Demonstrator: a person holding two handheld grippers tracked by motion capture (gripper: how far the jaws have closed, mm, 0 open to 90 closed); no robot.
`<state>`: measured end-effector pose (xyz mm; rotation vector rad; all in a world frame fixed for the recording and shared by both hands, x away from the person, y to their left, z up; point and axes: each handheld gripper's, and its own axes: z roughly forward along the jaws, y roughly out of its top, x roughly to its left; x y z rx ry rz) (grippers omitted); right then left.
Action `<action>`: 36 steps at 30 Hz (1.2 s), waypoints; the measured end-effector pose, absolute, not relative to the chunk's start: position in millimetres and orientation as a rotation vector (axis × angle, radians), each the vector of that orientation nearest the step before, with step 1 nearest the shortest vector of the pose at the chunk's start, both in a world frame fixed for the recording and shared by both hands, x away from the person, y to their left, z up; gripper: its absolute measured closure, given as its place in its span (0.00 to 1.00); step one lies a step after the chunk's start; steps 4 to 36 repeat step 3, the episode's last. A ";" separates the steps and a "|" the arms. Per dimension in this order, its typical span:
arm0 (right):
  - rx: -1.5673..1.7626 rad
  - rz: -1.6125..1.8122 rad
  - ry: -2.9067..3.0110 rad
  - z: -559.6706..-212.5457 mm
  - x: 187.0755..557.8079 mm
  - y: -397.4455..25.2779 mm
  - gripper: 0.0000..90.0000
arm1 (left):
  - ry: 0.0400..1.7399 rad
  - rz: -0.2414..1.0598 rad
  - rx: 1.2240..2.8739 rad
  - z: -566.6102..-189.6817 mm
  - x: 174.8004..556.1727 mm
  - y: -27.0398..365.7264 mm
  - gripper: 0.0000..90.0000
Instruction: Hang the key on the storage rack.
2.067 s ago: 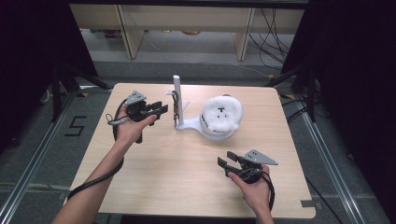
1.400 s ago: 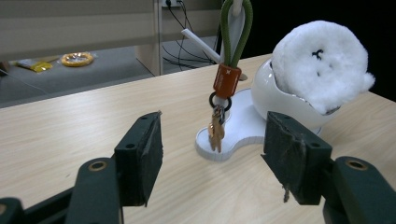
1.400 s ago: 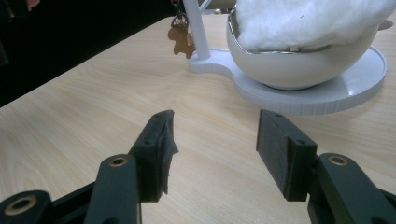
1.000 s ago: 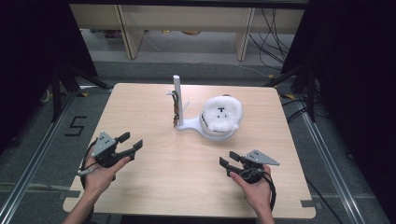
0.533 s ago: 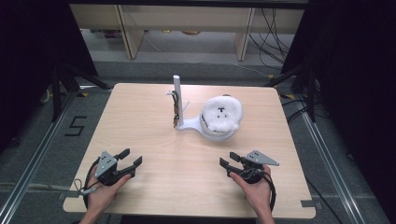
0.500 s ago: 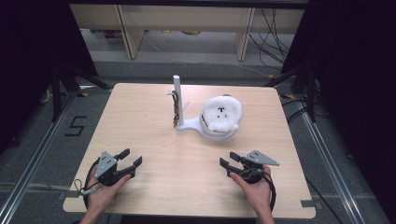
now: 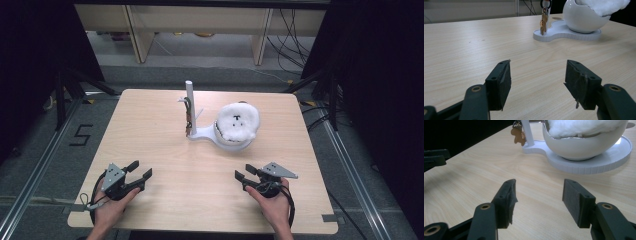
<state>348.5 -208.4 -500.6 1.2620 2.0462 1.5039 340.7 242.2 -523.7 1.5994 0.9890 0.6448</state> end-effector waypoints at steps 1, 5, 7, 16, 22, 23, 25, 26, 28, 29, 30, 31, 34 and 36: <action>1.266 1.500 2.041 -501.4 348.7 -208.0 0.50 | 0.995 0.645 1.604 -523.4 340.3 242.4 0.41; 1.265 1.510 2.050 -501.4 348.2 -208.6 0.50 | 1.001 0.645 1.611 -522.9 339.9 242.6 0.41; 1.265 1.510 2.050 -501.4 348.2 -208.6 0.50 | 1.001 0.645 1.611 -522.9 339.9 242.6 0.41; 1.265 1.510 2.050 -501.4 348.2 -208.6 0.50 | 1.001 0.645 1.611 -522.9 339.9 242.6 0.41; 1.265 1.510 2.050 -501.4 348.2 -208.6 0.50 | 1.001 0.645 1.611 -522.9 339.9 242.6 0.41; 1.265 1.510 2.050 -501.4 348.2 -208.6 0.50 | 1.001 0.645 1.611 -522.9 339.9 242.6 0.41; 1.265 1.510 2.050 -501.4 348.2 -208.6 0.50 | 1.001 0.645 1.611 -522.9 339.9 242.6 0.41; 1.265 1.510 2.050 -501.4 348.2 -208.6 0.50 | 1.001 0.645 1.611 -522.9 339.9 242.6 0.41; 1.265 1.510 2.050 -501.4 348.2 -208.6 0.50 | 1.001 0.645 1.611 -522.9 339.9 242.6 0.41; 1.265 1.510 2.050 -501.4 348.2 -208.6 0.50 | 1.001 0.645 1.611 -522.9 339.9 242.6 0.41; 1.265 1.510 2.050 -501.4 348.2 -208.6 0.50 | 1.001 0.645 1.611 -522.9 339.9 242.6 0.41; 1.265 1.510 2.050 -501.4 348.2 -208.6 0.50 | 1.001 0.645 1.611 -522.9 339.9 242.6 0.41; 1.265 1.510 2.050 -501.4 348.2 -208.6 0.50 | 1.001 0.645 1.611 -522.9 339.9 242.6 0.41; 1.265 1.510 2.050 -501.4 348.2 -208.6 0.50 | 1.001 0.645 1.611 -522.9 339.9 242.6 0.41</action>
